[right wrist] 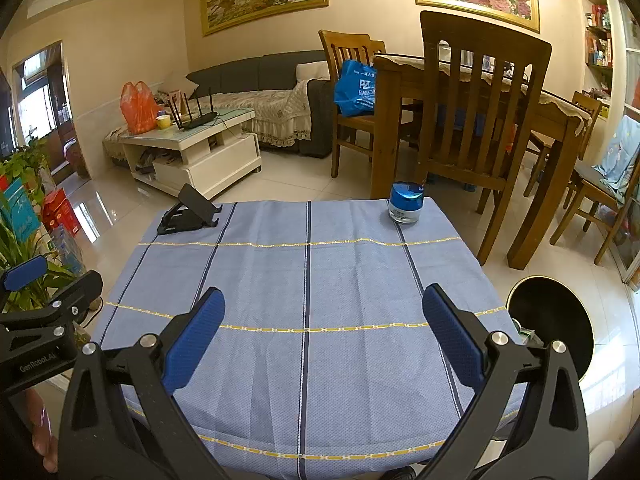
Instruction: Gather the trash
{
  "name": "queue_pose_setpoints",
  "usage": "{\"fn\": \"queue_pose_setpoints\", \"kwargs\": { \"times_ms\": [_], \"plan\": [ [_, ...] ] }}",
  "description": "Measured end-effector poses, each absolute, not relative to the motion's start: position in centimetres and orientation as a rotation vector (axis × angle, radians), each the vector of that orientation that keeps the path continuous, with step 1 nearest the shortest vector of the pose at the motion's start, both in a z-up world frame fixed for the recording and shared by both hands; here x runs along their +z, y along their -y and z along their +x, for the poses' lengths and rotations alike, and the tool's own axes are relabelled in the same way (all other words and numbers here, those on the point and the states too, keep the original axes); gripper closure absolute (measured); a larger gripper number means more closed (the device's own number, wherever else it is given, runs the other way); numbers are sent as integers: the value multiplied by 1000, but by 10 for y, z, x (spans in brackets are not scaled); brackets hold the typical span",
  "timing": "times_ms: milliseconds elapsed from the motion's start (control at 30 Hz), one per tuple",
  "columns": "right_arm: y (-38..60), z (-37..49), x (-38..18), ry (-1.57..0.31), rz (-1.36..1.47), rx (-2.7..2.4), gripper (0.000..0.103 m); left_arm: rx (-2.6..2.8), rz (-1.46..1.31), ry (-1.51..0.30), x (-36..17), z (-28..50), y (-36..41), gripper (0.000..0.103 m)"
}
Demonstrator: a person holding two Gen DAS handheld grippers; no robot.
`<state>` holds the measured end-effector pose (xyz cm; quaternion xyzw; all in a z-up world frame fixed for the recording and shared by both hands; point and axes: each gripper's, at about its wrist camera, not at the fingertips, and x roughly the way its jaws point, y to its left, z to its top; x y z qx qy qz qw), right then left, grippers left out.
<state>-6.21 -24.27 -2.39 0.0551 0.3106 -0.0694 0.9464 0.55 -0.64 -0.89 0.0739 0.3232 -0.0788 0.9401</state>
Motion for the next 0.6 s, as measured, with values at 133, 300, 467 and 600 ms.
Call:
{"fn": "queue_pose_setpoints", "kwargs": {
  "times_ms": [133, 300, 467, 600],
  "plan": [
    [243, -64, -24, -636, 115, -139, 5, -159, 151, -659, -9, 5, 7, 7],
    [244, -64, -24, -635, 114, -138, 5, -160, 148, -660, -9, 5, 6, 7],
    [244, -64, -24, -636, 116, -138, 5, -161, 150, -659, -9, 5, 6, 7],
    [244, -64, -24, -635, 113, -138, 5, -160, 150, -659, -10, 5, 6, 7]
  ]
}}
